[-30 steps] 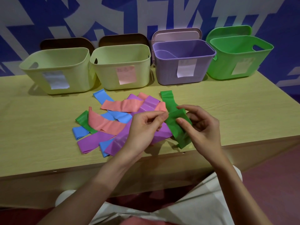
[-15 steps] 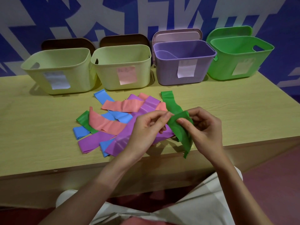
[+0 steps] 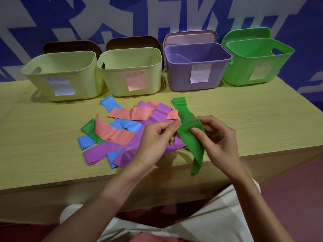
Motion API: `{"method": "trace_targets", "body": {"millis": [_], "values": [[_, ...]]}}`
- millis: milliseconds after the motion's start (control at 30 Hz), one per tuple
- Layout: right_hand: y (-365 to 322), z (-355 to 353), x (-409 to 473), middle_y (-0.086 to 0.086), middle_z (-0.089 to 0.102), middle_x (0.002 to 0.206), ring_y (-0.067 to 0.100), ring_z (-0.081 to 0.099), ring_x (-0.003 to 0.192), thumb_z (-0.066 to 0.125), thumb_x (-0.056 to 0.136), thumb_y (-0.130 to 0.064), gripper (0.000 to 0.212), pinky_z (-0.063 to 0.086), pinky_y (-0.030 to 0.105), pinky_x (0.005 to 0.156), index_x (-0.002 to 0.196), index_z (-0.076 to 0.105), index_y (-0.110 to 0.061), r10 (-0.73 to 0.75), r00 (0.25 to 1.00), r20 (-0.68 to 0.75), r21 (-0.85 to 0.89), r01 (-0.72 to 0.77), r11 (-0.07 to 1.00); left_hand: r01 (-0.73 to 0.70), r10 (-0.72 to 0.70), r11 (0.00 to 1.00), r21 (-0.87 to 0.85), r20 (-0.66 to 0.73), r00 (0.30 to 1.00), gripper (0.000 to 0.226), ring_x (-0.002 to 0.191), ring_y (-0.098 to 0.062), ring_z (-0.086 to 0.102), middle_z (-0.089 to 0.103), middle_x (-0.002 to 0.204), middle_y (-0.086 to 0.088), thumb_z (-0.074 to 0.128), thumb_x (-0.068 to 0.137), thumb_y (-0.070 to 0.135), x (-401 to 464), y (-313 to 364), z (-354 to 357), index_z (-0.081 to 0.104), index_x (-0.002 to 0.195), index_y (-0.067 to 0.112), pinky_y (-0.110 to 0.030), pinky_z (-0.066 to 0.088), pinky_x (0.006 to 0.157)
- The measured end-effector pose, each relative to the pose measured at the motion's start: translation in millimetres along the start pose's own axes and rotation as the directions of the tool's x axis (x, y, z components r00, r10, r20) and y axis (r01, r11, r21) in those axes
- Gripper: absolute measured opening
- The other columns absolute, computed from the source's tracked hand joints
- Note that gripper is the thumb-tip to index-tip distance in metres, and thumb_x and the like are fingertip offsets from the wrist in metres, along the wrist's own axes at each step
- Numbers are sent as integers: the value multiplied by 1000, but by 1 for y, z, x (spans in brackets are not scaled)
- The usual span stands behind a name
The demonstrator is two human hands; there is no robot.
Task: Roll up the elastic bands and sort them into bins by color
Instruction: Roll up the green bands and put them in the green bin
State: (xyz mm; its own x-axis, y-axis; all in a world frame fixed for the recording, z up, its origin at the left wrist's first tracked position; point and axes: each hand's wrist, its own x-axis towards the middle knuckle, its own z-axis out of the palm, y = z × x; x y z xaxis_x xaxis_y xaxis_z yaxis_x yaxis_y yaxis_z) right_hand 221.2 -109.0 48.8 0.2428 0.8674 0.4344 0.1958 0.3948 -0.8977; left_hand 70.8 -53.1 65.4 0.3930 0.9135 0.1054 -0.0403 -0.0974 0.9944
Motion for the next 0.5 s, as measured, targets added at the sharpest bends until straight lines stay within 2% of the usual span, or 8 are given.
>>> {"method": "trace_targets", "body": {"millis": [100, 133, 200, 267, 333, 400, 500], "values": [[3, 0, 0, 2, 73, 78, 20, 70, 69, 67, 83, -30, 20, 52, 46, 56, 93, 64, -12, 9, 999, -47, -36, -10, 999, -22, 22, 1000, -1, 44, 999, 50, 55, -10, 47, 51, 56, -5, 53, 89, 34, -1, 0, 1, 62, 74, -13, -25, 42, 64], [4, 0, 0, 4, 72, 76, 24, 69, 66, 67, 83, -32, 22, 50, 47, 54, 91, 63, -11, 2, 998, -55, -46, -5, 999, -40, 40, 999, 4, 45, 998, 50, 55, -10, 47, 51, 56, -6, 52, 89, 34, -2, 0, 1, 61, 74, -13, -25, 42, 65], [5, 0, -1, 7, 71, 74, 27, 66, 63, 67, 82, -32, 22, 47, 47, 51, 89, 63, -12, 2, 998, -59, -51, -5, 999, -68, 68, 998, 4, 30, 997, 37, 56, -7, 49, 52, 55, 0, 52, 90, 30, -4, 1, 2, 65, 75, -1, -21, 43, 64], [6, 0, -1, 7, 70, 73, 22, 65, 61, 67, 82, -32, 22, 47, 45, 51, 88, 62, -12, 12, 998, -67, -44, -15, 999, -83, 82, 997, 11, 25, 996, 17, 57, -4, 51, 56, 56, 8, 57, 90, 20, -5, 3, 2, 68, 85, 9, -17, 44, 61], [6, 0, -1, 3, 71, 75, 16, 66, 64, 67, 82, -31, 22, 50, 38, 54, 89, 63, -10, 17, 998, -64, -25, -19, 1000, -93, 92, 995, 39, 26, 995, 7, 58, 1, 54, 62, 60, 12, 61, 88, 10, -7, 3, 3, 68, 88, 10, -15, 45, 61], [6, 0, -2, 2, 73, 78, 13, 68, 69, 67, 82, -30, 20, 53, 30, 58, 93, 65, -13, 12, 999, -45, 7, -12, 1000, -87, 87, 995, 56, 12, 996, 8, 59, 2, 55, 63, 61, 14, 62, 88, 6, -7, 2, 2, 69, 89, 9, -14, 45, 61], [7, -3, -4, -2, 70, 76, 13, 66, 70, 70, 85, -23, 24, 52, 29, 61, 106, 66, -15, 11, 1000, -15, 11, -11, 1000, -58, 59, 998, 32, -12, 998, 16, 57, -5, 49, 56, 58, 3, 59, 91, 12, -4, -1, 1, 70, 90, 1, -17, 43, 60]]}}
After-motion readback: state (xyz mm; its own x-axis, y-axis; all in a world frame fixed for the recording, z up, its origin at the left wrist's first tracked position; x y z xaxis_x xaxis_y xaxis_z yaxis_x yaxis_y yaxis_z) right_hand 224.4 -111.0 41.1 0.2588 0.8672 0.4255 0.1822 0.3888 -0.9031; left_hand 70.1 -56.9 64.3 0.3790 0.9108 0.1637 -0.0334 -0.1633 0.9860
